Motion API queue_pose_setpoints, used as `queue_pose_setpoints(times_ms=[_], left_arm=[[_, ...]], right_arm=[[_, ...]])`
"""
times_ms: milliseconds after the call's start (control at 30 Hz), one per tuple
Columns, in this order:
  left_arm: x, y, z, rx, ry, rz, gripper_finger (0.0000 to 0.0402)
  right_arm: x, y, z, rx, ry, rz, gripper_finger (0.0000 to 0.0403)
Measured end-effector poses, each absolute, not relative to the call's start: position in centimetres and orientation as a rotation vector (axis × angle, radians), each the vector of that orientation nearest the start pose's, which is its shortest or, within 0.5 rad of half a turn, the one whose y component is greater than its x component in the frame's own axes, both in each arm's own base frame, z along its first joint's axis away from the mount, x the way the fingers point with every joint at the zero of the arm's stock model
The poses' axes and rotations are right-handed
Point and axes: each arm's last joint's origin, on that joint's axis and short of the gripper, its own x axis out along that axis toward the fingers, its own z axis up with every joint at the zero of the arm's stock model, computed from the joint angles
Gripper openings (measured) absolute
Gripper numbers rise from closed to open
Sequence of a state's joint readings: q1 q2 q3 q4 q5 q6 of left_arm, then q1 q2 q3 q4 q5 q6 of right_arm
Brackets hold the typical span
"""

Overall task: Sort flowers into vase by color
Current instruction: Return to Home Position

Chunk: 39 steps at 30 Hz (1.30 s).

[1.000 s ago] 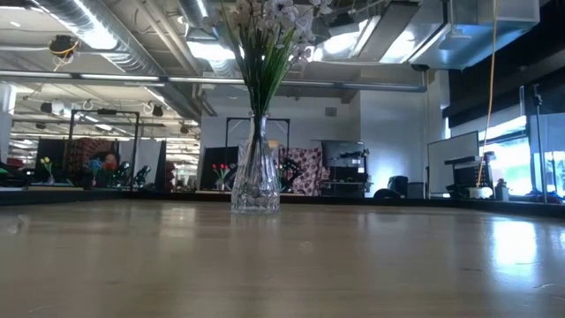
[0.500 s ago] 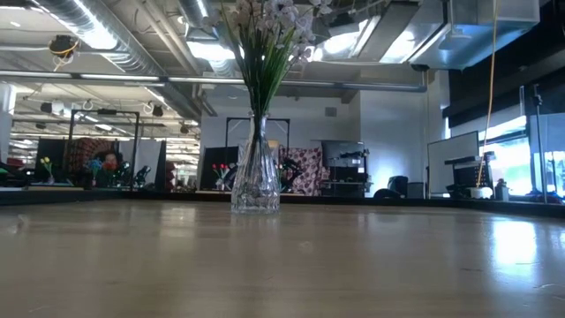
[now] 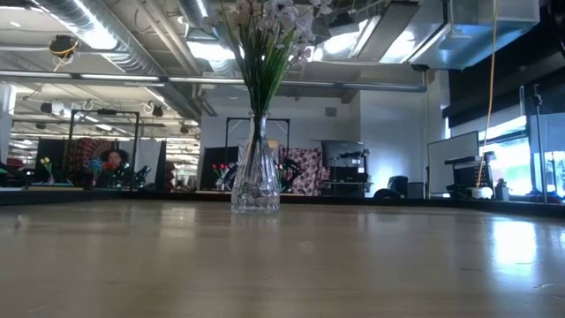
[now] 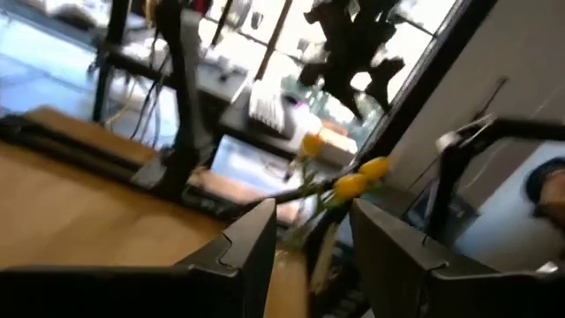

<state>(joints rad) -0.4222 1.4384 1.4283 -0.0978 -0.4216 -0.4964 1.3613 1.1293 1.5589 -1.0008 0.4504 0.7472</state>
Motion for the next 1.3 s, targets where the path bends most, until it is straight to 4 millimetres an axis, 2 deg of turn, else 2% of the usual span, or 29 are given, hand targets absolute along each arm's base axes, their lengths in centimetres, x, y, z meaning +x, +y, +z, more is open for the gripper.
queue_pose_setpoints(times_ms=[100, 167, 233, 333, 433, 533, 633, 767, 833, 933, 1100, 1167, 1300], left_arm=[[30.8, -10.5, 39.5, -0.442, 0.152, 0.02, 0.0143], [30.5, -9.5, 39.1, -0.42, 0.162, 0.023, 0.0143], [29.3, -8.8, 39.7, -0.392, 0.135, 0.017, 0.0143], [26.3, -7.6, 40.7, -0.355, 0.081, 0.001, 0.0143], [23.3, -6.3, 40.3, -0.326, 0.052, 0.01, 0.0143], [20.4, -4.8, 38.8, -0.331, 0.015, 0.031, 0.0143], [18.4, -3.3, 36.5, -0.341, -0.06, 0.065, 0.0143], [16.4, -1.7, 33.0, -0.344, -0.14, 0.043, 0.0143], [15.2, -1.2, 31.6, -0.347, -0.171, 0.029, 0.0143], [13.5, -0.6, 29.8, -0.347, -0.214, 0.025, 0.0143], [10.9, -0.1, 27.0, -0.345, -0.3, 0.041, 0.0143], [10.0, 0.0, 26.2, -0.347, -0.334, 0.038, 0.0143], [8.8, 0.1, 24.8, -0.354, -0.369, 0.042, 0.0143]], right_arm=[[7.6, 16.5, 44.9, 0.192, 0.637, 0.632, 0.0253], [9.8, 15.7, 44.8, 0.165, 0.643, 0.596, 0.0251], [11.8, 14.6, 44.7, 0.129, 0.628, 0.543, 0.0246], [14.3, 12.5, 45.0, 0.057, 0.548, 0.447, 0.0238], [16.6, 9.9, 45.8, -0.008, 0.436, 0.352, 0.0229], [18.4, 7.2, 46.8, -0.06, 0.317, 0.275, 0.0218], [19.8, 4.3, 47.4, -0.096, 0.231, 0.239, 0.0203], [21.3, 0.0, 46.5, -0.068, 0.195, 0.172, 0.017], [21.6, -2.1, 45.9, -0.047, 0.187, 0.141, 0.0146], [20.6, -4.3, 45.4, -0.027, 0.155, 0.089, 0.0103], [18.4, -5.5, 44.8, -0.06, 0.044, -0.005, 0.0017], [17.5, -5.5, 44.2, -0.076, -0.005, -0.026, 0.0007], [16.1, -5.5, 42.8, -0.018, -0.097, -0.124, 0.0026]])
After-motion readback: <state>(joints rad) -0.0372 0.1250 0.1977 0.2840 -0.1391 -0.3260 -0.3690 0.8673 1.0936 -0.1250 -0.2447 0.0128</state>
